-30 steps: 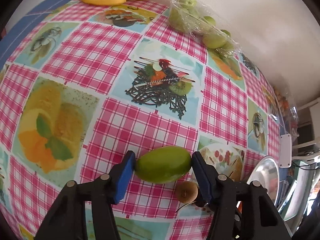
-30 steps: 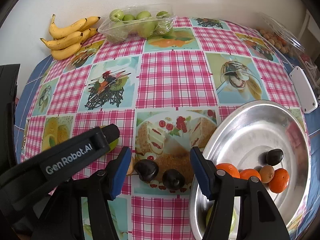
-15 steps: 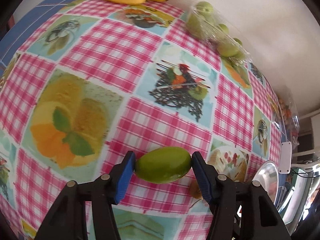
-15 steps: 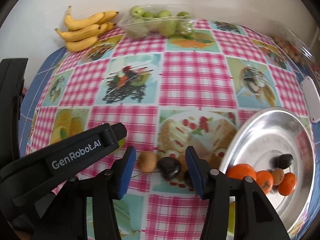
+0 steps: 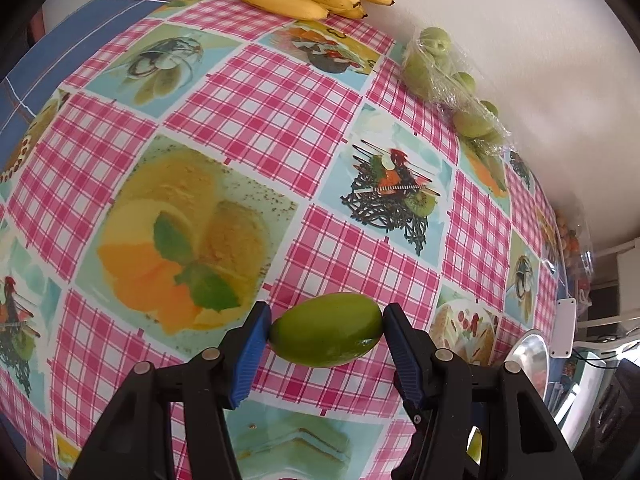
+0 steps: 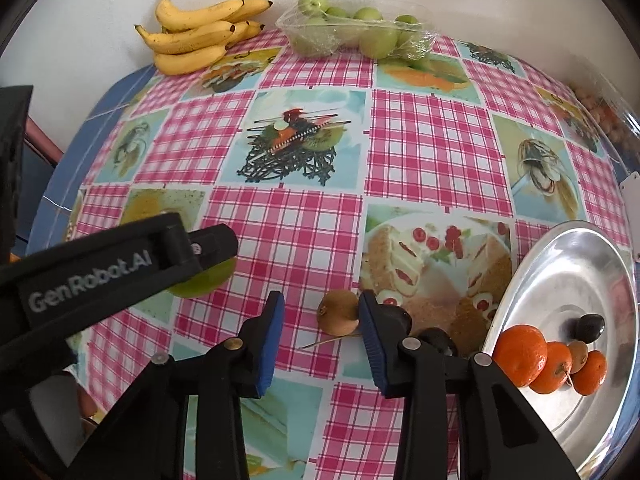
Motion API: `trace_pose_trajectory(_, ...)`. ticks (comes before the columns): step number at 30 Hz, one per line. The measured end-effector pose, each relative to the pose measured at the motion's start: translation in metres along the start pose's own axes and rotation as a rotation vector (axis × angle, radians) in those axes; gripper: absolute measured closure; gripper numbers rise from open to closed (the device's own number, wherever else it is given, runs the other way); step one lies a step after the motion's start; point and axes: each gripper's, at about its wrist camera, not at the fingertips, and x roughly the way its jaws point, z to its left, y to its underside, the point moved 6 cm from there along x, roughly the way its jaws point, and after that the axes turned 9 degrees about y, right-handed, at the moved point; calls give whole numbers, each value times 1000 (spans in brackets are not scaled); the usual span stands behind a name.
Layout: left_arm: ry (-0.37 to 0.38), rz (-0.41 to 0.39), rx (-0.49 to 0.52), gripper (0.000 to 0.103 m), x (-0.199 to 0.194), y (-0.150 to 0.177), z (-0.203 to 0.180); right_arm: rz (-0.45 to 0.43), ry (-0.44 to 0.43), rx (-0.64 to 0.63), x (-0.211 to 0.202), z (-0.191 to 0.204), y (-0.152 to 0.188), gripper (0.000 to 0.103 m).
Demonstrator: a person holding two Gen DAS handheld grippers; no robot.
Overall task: Organize fruits
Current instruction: 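Close the left gripper on the green fruit while the right tool reaches the kiwi, then lift the green fruit with the left gripper while the right gripper closes on the kiwi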
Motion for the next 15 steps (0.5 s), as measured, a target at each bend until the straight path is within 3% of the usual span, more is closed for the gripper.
trace_pose_trajectory(15,8,-5,-7,42,-1,-2,0,-11,66,-25,8,1,-4,78)
